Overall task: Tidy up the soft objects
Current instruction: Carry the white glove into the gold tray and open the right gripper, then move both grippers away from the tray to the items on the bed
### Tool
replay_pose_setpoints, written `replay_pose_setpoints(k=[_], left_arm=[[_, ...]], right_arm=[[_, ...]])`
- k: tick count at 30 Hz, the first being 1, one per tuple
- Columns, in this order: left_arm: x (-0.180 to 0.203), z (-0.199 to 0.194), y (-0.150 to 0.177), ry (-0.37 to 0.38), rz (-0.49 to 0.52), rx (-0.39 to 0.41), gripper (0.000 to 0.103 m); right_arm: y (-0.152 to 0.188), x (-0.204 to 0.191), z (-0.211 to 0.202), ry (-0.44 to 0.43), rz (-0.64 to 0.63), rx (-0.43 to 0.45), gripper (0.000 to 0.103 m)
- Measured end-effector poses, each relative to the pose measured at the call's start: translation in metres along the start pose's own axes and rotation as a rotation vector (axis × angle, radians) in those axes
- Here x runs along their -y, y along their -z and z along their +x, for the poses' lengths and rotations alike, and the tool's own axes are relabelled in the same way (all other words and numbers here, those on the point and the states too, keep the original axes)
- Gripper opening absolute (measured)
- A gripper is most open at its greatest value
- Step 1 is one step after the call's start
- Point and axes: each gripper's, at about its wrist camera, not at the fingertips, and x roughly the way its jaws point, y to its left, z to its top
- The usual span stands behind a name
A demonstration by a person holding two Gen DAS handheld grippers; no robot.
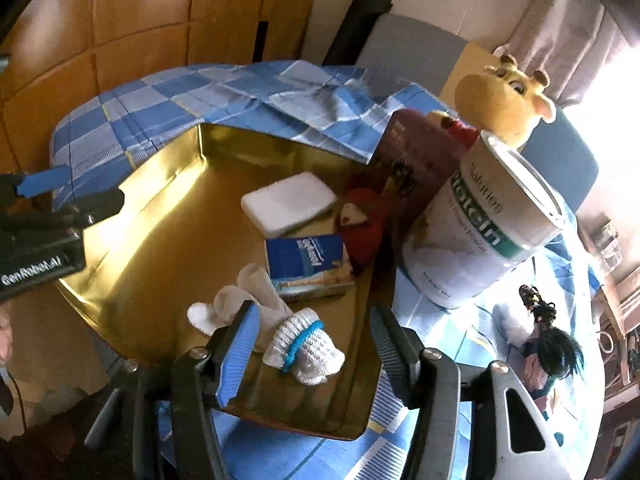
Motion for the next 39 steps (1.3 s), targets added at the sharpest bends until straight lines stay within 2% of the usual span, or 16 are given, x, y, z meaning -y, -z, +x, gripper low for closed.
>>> replay_pose_setpoints(k=[13, 26, 39], left_arm=[[0.006, -0.005, 0.0, 0.001, 0.014, 0.004, 0.082], [0.017, -0.009, 0.0, 0.008, 0.042, 0.007, 0.082], [0.051, -0.02, -0.005, 0.05, 0.126, 0.035, 0.084]], right_arm=[[-0.008, 0.0, -0.024, 0.004, 0.015, 0.071, 0.058], [-0.008, 0.009, -0.034, 0.013, 0.037, 0.101, 0.058], [0.004, 0.04, -0.04, 0.057, 0.097, 0.11, 0.059]])
